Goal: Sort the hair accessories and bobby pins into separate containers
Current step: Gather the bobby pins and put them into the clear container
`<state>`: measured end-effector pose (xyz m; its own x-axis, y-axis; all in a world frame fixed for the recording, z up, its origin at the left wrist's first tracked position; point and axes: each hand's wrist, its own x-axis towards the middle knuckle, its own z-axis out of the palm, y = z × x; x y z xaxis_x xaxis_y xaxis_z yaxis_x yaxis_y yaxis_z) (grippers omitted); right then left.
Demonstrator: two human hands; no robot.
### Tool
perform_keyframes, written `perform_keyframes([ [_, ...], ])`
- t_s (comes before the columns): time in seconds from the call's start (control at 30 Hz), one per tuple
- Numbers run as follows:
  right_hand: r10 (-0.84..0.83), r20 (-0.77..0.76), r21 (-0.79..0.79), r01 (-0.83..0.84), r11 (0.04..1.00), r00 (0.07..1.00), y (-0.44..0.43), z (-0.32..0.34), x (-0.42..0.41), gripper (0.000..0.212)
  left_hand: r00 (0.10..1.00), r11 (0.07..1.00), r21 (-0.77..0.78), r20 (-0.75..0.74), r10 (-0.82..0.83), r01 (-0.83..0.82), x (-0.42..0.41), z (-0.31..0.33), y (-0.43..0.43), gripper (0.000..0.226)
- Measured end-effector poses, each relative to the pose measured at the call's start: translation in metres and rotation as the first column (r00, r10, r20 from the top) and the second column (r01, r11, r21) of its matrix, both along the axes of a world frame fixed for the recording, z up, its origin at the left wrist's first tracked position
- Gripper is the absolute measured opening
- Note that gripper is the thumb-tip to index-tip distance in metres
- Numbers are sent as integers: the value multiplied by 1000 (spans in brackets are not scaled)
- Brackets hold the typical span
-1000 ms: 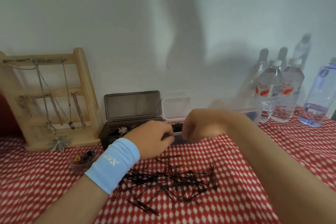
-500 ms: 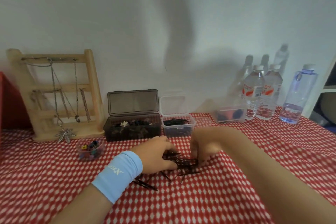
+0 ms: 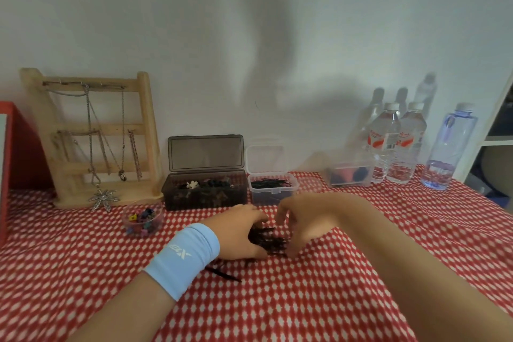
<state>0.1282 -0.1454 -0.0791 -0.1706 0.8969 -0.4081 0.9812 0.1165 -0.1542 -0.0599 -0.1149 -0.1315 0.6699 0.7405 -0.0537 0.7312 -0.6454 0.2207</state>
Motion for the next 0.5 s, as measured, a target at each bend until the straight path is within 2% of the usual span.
perform_keyframes([
  [0.03,-30,59,-63,33,997,998,2,-3,-3,66,1000,1000,-5,22,-3,3,-2,1,2,80],
  [0.1,-63,170,-144,88,986,983,8,-10,-12,53,999,1000,0,27,27,-27,-7,3,2,94],
  [0.17,-55,229,-188,99,977,972,15,-14,-22,39,991,992,47,-66,118,-115,-14,7,3,111],
  [0.23,-24,236,-179,68,982,971,18,-13,-30,33,967,981,34,-164,193,-190,-19,10,4,117],
  [0.33,-8,163,-65,18,998,987,25,-9,-39,27,964,979,-29,-180,195,-203,-20,9,2,102],
  [0.43,45,199,12,-48,999,979,24,-6,-43,33,980,983,-37,-98,175,-179,-21,12,3,76],
  [0.5,55,88,156,-69,985,995,19,-7,-39,28,984,986,-55,-89,155,-160,-24,13,4,69],
])
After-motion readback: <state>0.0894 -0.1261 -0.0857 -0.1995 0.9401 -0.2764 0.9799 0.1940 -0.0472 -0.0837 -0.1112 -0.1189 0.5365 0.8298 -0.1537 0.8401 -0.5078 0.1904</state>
